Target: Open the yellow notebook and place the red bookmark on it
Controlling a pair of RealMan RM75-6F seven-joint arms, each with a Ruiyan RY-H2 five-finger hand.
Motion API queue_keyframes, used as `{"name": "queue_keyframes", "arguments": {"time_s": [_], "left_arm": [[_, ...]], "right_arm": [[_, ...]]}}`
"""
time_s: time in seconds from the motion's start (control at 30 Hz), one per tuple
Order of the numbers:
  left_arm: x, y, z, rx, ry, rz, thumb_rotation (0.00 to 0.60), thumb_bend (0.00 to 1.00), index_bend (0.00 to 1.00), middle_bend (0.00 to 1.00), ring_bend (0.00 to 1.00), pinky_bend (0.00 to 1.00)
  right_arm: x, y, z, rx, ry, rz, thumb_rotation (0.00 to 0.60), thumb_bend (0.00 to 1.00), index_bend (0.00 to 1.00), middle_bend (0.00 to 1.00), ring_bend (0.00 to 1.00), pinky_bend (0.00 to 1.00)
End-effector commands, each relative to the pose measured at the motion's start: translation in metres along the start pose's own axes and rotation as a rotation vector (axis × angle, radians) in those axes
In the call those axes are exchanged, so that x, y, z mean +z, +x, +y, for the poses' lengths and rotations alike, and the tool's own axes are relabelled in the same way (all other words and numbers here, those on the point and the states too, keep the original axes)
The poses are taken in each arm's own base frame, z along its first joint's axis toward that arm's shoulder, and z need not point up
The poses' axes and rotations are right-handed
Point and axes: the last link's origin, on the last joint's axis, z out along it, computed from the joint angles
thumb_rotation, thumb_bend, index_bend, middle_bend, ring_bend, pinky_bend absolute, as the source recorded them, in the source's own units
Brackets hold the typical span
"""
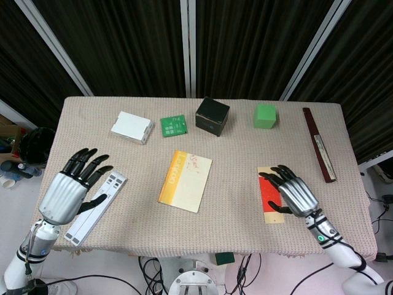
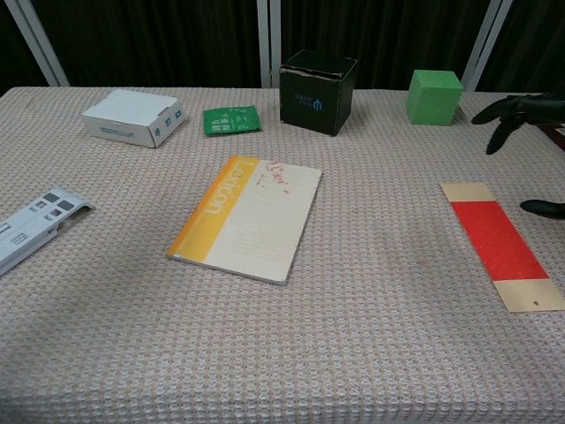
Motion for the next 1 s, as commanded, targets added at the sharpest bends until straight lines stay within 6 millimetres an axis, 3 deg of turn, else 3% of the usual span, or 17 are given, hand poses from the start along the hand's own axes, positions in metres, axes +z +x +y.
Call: {"name": "queue_keyframes", "arguments": {"time_s": [0.03, 0.3, 0.43, 0.73, 1.0], "left_arm": [[0.005, 0.001, 0.008, -0.029, -0.028, 0.003, 0.6, 0.01, 0.28, 0.2, 0.11, 0.16], [0.003, -0.006, 0.0, -0.021, 0.018, -0.028, 0.6, 0.01, 0.28, 0.2, 0.11, 0.16], [-0.001, -0.012, -0.007, -0.025, 0.059, -0.045, 0.6, 0.01, 0.28, 0.2, 0.11, 0.16], [-0.022, -0.022, -0.019, -0.008, 0.138, -0.092, 0.6, 0.01, 0.28, 0.2, 0.11, 0.16], [-0.036, -0.023, -0.027, -0.008, 0.188, -0.102, 0.6, 0.01, 0.28, 0.2, 0.11, 0.16]], "right_arm": [[0.017, -0.002, -0.011, -0.008, 0.04, 0.0, 0.6, 0.24, 0.17, 0.28, 0.13, 0.13], [0.037, -0.006, -0.023, -0.051, 0.097, -0.037, 0.6, 0.21, 0.17, 0.28, 0.13, 0.13], [0.067, -0.012, -0.04, -0.088, 0.14, -0.058, 0.6, 0.13, 0.21, 0.29, 0.13, 0.15], [0.149, -0.038, -0.096, -0.23, 0.292, -0.113, 0.6, 0.13, 0.27, 0.3, 0.13, 0.16], [0.177, -0.065, -0.118, -0.324, 0.362, -0.17, 0.6, 0.13, 0.27, 0.29, 0.13, 0.16]]}}
